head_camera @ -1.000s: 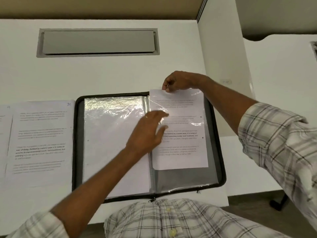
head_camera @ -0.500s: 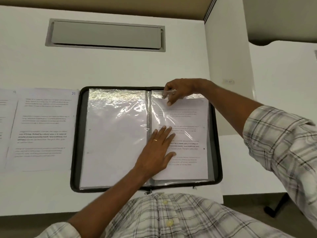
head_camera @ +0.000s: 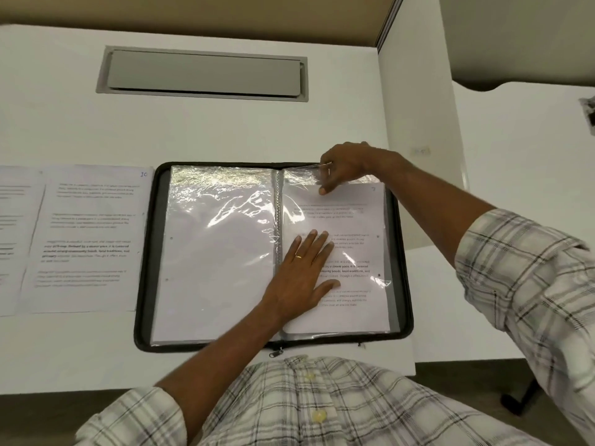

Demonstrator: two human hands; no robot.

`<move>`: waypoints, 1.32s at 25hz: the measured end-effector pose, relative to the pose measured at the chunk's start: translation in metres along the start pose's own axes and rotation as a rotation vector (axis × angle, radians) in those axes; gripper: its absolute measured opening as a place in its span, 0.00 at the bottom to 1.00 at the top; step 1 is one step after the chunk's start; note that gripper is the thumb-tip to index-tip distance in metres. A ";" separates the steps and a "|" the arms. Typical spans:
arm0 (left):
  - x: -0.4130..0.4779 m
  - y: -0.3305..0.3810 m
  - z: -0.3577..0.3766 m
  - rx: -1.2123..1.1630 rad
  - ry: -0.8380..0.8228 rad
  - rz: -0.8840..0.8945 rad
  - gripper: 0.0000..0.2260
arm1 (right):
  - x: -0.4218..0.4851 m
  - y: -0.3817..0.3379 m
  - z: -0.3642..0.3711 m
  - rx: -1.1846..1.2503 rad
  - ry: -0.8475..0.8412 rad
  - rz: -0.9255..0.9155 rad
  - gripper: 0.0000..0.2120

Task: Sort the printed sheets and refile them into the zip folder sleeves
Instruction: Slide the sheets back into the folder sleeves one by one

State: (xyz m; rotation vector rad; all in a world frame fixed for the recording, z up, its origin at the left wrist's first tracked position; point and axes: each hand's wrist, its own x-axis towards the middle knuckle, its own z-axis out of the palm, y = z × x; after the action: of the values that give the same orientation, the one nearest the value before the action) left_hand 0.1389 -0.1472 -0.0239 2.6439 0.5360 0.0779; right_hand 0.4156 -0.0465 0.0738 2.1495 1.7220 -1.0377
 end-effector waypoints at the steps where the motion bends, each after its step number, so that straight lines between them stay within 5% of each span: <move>1: 0.000 0.001 0.003 0.018 0.000 0.002 0.35 | -0.006 0.003 -0.002 -0.016 0.029 0.027 0.17; 4: 0.001 0.002 0.008 0.082 -0.014 0.002 0.36 | -0.021 0.017 -0.003 0.076 0.132 0.045 0.17; 8: 0.002 0.001 0.009 0.081 -0.033 0.002 0.36 | -0.040 0.024 -0.003 0.144 0.123 0.177 0.34; 12: 0.003 0.000 0.004 0.036 -0.036 0.011 0.35 | -0.058 0.027 0.002 0.424 0.231 0.245 0.39; 20: -0.006 -0.019 -0.009 0.090 0.071 0.108 0.30 | -0.088 0.019 0.078 0.788 0.524 0.420 0.29; 24: -0.015 -0.020 0.000 0.096 0.057 0.178 0.30 | -0.092 0.016 0.095 0.750 0.759 0.493 0.13; 27: -0.019 -0.024 0.012 0.090 -0.006 0.137 0.33 | -0.091 0.010 0.096 0.881 0.765 0.390 0.09; 30: -0.016 -0.027 0.016 0.098 -0.018 0.148 0.33 | -0.099 0.008 0.101 1.079 0.734 0.336 0.17; 33: -0.016 -0.027 0.017 0.092 -0.029 0.154 0.33 | -0.110 0.011 0.116 0.858 0.560 0.397 0.24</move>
State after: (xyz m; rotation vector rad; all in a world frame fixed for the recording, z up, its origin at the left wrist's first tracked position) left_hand 0.1164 -0.1378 -0.0500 2.7683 0.3336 0.0631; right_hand 0.3712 -0.1994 0.0547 3.3969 0.9551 -1.2764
